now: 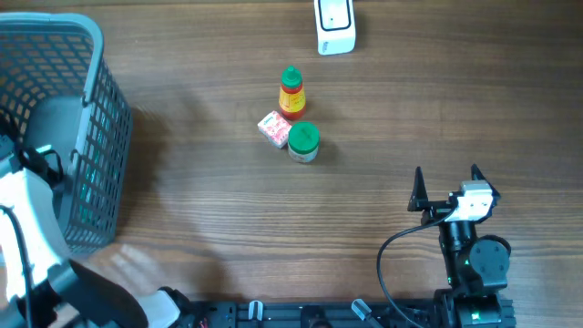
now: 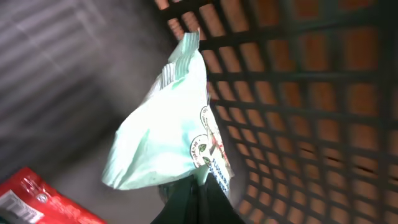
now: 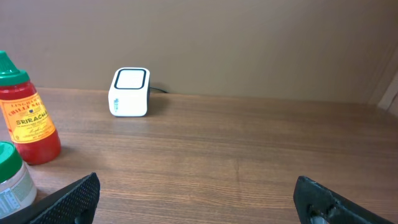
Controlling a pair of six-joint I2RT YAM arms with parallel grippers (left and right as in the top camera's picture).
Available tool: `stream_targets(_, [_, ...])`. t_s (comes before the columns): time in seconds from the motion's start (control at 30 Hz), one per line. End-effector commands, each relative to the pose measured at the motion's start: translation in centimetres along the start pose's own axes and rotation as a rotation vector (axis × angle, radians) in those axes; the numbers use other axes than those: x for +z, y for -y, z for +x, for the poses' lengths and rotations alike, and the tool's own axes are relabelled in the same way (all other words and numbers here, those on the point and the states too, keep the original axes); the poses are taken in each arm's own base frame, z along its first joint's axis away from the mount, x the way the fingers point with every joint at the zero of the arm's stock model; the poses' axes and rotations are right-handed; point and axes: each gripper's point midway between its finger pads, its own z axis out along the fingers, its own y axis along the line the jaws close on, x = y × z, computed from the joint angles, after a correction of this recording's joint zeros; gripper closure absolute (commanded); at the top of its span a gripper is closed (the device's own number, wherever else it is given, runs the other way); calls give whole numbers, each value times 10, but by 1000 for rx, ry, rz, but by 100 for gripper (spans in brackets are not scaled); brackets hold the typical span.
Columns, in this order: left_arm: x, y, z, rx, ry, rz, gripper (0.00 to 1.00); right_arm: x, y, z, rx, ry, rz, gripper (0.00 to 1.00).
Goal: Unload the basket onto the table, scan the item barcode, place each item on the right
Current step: 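Reach the left gripper into the basket and grasp the mint toilet-tissue pack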
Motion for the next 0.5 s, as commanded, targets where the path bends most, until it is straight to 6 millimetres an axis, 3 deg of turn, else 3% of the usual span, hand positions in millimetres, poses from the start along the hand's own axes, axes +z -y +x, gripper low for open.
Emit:
stream_targets(0.0, [-20,11,-7,-1,-5,62,96,0,-2,-1,-5,3,-12,0])
stream_targets(0.27, [-53,31,1,-37,-118,168,96,0,-2,-1,-4,3,-12,0])
stream_targets(0.47, [-94,58,13,5,-252,324,96,0,-2,-1,-4,3,-12,0])
